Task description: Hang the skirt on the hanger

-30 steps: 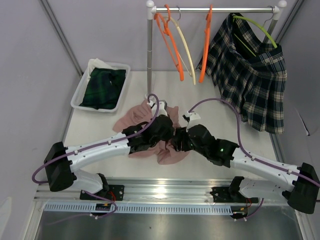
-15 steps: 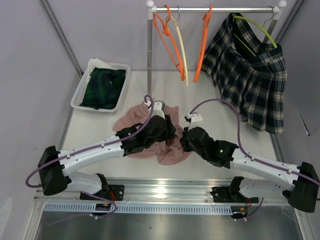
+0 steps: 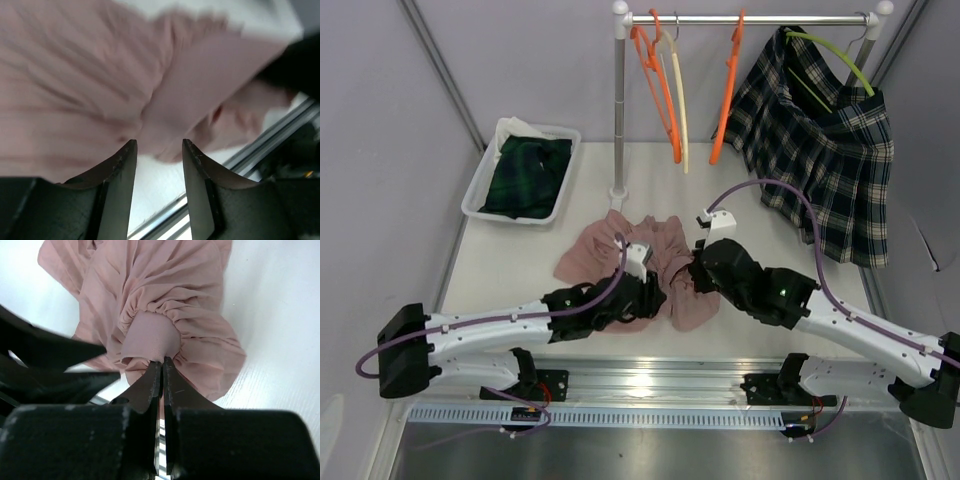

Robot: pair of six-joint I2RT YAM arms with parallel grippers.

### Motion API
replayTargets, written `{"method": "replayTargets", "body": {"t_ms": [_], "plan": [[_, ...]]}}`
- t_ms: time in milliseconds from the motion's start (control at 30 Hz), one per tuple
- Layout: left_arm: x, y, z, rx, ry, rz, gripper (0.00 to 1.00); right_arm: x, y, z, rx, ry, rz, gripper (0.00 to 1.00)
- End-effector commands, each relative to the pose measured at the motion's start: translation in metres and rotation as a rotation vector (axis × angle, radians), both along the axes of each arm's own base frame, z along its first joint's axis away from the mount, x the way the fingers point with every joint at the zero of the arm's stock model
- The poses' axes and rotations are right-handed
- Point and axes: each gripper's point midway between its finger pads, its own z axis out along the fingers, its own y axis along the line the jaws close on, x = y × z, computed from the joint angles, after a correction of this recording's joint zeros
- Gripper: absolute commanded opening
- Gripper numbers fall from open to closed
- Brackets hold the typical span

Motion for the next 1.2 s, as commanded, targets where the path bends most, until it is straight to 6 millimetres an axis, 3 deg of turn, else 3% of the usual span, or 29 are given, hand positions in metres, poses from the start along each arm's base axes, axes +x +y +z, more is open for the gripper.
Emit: {"method": "replayTargets", "body": {"t_ms": [0, 200, 267, 467, 833, 1000, 1133, 1167], "plan": [[-0.016, 0.004, -0.019, 0.014, -0.012, 0.012, 0.48, 0.003, -0.002, 0.014, -0.012, -0.027, -0.004, 0.0], [-0.034, -0.02, -0.036, 0.033, -0.011, -0.016, 0.59, 0.004, 0.003, 0.013, -0.015, -0.016, 0.008, 0.0], [-0.034, -0.022, -0.051, 0.088, 0.001, 0.012, 0.6, 0.004, 0.004, 0.016, -0.013, -0.019, 0.012, 0.0], [-0.021, -0.021, -0.069, 0.153, -0.001, 0.12, 0.61, 0.001, -0.002, 0.025, -0.014, -0.025, 0.012, 0.0], [-0.003, -0.017, -0.07, 0.231, -0.042, 0.243, 0.62, -0.01, -0.017, 0.04, 0.015, -0.027, 0.012, 0.0], [0.007, -0.006, -0.069, 0.256, -0.045, 0.287, 0.56, -0.015, -0.025, 0.043, 0.019, -0.024, 0.005, 0.0], [0.01, -0.004, -0.063, 0.239, -0.055, 0.292, 0.39, -0.017, -0.031, 0.046, 0.022, -0.028, -0.001, 0.0], [0.009, -0.004, -0.061, 0.243, -0.058, 0.285, 0.3, -0.017, -0.033, 0.046, 0.02, -0.028, -0.004, 0.0]]}}
